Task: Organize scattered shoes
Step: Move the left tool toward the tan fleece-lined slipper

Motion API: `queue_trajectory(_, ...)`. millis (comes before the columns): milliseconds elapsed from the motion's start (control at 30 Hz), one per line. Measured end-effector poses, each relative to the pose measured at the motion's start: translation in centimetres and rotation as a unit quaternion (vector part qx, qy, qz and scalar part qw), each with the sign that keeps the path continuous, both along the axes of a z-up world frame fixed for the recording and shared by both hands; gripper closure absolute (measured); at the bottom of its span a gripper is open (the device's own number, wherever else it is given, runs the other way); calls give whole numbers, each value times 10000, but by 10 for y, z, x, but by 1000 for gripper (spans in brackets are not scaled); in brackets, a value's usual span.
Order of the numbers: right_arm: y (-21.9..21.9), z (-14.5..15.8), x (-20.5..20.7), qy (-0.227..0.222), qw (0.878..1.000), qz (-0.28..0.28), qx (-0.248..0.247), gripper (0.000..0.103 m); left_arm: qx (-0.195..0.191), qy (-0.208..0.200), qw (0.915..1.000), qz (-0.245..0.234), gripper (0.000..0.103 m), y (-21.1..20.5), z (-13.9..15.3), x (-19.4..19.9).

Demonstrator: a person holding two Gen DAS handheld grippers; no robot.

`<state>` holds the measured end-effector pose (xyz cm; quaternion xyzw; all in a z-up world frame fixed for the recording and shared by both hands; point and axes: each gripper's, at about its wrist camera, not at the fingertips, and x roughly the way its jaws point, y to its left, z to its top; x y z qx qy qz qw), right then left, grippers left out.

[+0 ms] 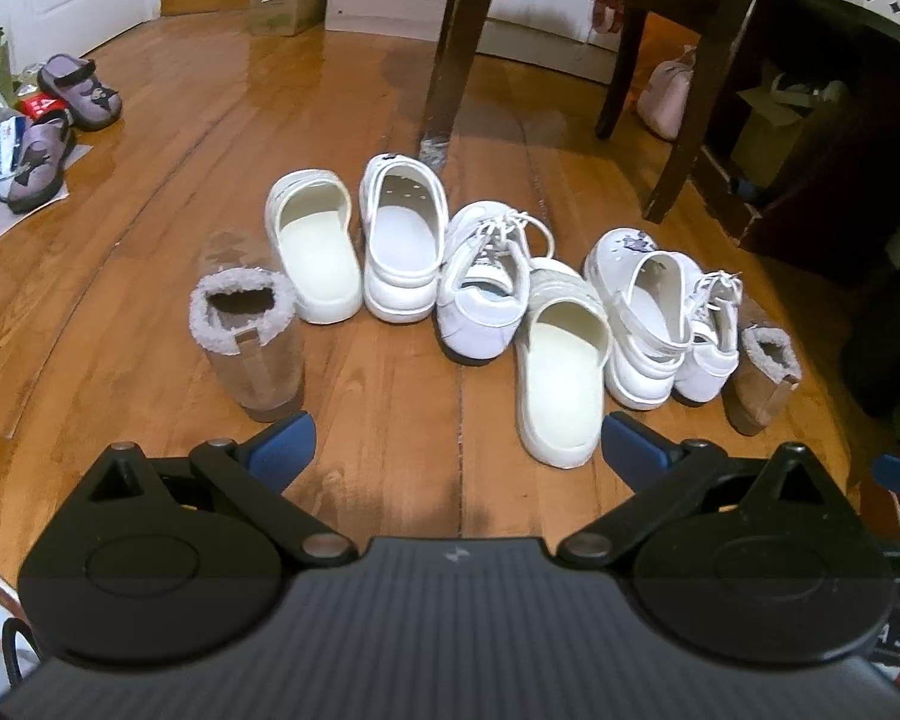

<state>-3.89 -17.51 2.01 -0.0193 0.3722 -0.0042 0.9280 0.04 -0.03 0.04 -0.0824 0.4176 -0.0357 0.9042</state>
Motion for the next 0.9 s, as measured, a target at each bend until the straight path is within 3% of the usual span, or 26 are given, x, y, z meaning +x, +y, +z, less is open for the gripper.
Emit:
queue_trajectory(200, 1, -2, -1, 22, 10000, 17, -9, 0, -7, 106, 9999, 67, 0, 14, 10, 7)
queue_trajectory(367, 1, -5, 1, 96, 9999, 28, 21, 0, -1, -128, 9998, 148, 0, 4, -2, 0)
queue_trajectory(667, 3, -15, 8, 259, 9996, 56, -44, 0, 65, -606, 9976, 341, 0, 10, 2, 5)
queue_trajectory(900, 11, -29, 23, 268, 9989, 375, -59, 0, 218, -493, 9926, 1086, 0, 75, -14, 8)
